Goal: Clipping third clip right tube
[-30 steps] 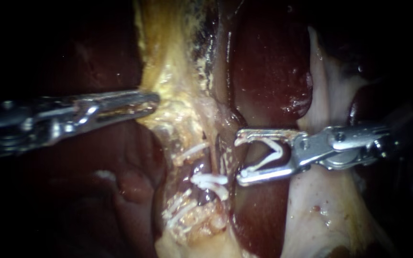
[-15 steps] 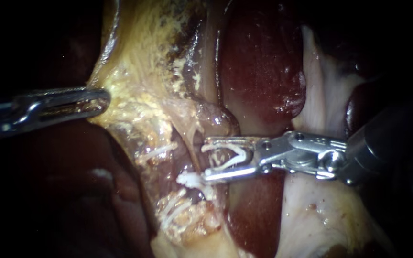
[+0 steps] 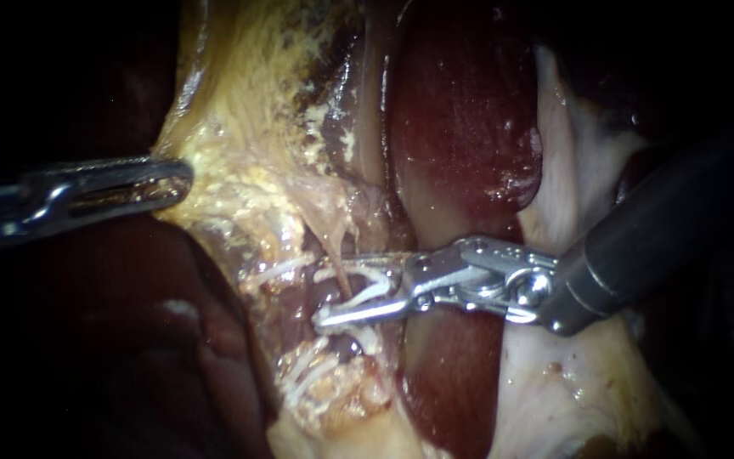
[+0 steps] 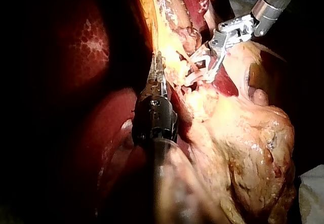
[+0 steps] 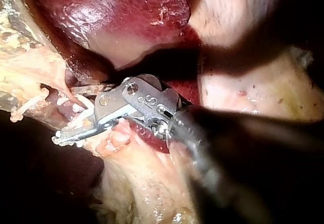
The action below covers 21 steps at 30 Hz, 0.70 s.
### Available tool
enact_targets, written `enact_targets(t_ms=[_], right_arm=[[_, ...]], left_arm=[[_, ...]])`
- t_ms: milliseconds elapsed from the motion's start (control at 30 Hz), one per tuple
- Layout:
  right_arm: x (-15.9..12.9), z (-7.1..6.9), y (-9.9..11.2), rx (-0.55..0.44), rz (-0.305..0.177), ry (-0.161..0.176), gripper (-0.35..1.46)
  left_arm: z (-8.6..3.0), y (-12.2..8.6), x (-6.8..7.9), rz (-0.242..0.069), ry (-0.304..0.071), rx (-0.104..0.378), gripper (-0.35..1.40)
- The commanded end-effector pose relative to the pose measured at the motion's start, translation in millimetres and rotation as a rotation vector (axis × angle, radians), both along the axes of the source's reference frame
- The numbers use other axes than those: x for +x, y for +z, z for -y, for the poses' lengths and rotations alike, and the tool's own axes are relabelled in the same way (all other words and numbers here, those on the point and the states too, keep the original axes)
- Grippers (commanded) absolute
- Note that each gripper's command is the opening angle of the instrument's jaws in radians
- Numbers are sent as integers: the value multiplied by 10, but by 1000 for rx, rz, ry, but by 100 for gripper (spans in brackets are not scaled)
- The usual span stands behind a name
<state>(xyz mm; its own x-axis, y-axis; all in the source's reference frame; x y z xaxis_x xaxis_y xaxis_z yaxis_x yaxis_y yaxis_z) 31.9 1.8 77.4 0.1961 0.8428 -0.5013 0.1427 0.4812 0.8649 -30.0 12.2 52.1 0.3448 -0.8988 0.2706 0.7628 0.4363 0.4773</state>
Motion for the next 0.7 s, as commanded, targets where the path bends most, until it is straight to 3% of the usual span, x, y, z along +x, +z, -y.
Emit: enact_targets(t_ms=[33, 100, 267, 567, 633, 667, 700], right_arm=[[1, -1, -2, 13, -15, 0, 55], [2, -4, -7, 39, -53, -1, 54], [5, -16, -13, 91, -88, 30, 53], [9, -35, -19, 143, -69, 76, 44], [9, -37, -19, 149, -64, 82, 35], [9, -37, -19, 155, -56, 92, 21], [8, -37, -19, 189, -43, 107, -6]], left_arm=[[0, 1, 0, 1, 1, -1, -35], [0, 3, 0, 0, 1, -1, -35], [1, 3, 0, 2, 1, 0, -35], [2, 4, -1, 1, 0, -1, -35], [2, 4, -1, 1, 0, -1, -35], [2, 5, -1, 1, 0, -1, -35], [2, 5, -1, 1, 0, -1, -35]])
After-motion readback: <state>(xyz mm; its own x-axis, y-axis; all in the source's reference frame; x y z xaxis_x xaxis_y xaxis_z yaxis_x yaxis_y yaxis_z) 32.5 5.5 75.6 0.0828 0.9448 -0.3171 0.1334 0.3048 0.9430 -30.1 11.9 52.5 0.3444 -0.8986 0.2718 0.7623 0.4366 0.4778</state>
